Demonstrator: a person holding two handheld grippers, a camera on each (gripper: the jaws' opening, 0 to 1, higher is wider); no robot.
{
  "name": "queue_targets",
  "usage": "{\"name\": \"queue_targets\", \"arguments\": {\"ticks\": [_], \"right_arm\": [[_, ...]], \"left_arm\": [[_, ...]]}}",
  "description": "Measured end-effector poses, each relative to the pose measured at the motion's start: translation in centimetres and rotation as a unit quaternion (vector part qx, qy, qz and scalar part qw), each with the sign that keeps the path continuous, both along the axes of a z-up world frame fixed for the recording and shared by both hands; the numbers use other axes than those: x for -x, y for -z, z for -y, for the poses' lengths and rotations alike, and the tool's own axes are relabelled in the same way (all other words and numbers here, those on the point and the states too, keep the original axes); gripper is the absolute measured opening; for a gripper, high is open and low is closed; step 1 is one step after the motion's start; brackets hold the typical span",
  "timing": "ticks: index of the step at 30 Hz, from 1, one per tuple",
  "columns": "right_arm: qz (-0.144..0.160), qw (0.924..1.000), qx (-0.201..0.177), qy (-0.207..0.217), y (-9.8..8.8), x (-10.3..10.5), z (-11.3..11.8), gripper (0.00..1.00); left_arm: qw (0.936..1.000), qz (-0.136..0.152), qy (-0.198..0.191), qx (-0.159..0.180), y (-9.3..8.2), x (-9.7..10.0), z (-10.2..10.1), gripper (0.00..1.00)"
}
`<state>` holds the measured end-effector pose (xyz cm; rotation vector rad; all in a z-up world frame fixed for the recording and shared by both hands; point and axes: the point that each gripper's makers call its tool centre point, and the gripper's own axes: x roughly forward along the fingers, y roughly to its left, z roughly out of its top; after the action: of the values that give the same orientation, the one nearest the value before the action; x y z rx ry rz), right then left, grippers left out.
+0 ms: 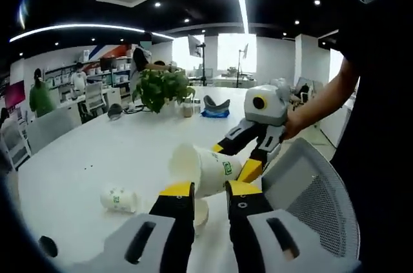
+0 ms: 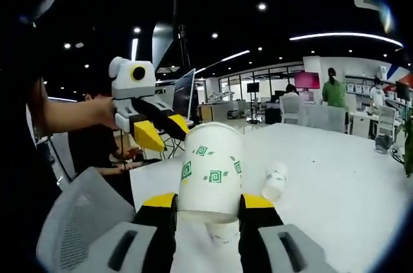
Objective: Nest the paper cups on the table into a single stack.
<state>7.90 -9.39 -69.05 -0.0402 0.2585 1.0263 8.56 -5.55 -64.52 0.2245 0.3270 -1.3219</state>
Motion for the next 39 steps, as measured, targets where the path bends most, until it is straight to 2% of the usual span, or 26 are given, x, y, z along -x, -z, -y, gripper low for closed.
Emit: {"name": "queue_targets", "arguments": {"ticks": [6, 11, 18, 22, 26, 35, 39], "right_arm": [[0.01, 0.9993, -0.005, -0.036, -0.3, 1.1, -0.7, 0.36], [0.023, 0.9981, 0.006, -0.057, -0.1, 1.8, -1.2, 0.36], [0.046, 0.9948, 0.051, -0.076, 0.9, 2.4, -1.5, 0.35], [0.059, 0.993, 0.072, -0.072, 1.3, 2.0, -1.5, 0.35], [0.043, 0.9943, 0.074, -0.063, 1.6, 1.9, -1.4, 0.36], [0.005, 0.9977, 0.068, -0.006, 2.4, 0.8, 0.8, 0.53], [-0.025, 0.9988, 0.029, 0.031, 2.3, 0.4, 1.6, 0.62]], "left_arm": [[0.9996, 0.0, 0.027, -0.006, 0.1, 0.7, 0.3, 0.15], [0.9976, -0.008, 0.069, -0.002, 0.0, 2.1, 0.7, 0.06], [0.9938, -0.021, 0.108, 0.015, -0.5, 3.6, 1.1, 0.0], [0.993, -0.011, 0.117, 0.007, -0.4, 4.0, 1.3, 0.0], [0.993, -0.008, 0.118, -0.003, -0.3, 3.9, 1.3, 0.0], [0.996, 0.011, 0.088, -0.01, -1.0, 1.8, 0.5, 0.0], [0.9964, 0.019, 0.079, -0.022, -0.9, 0.9, 0.3, 0.0]]}}
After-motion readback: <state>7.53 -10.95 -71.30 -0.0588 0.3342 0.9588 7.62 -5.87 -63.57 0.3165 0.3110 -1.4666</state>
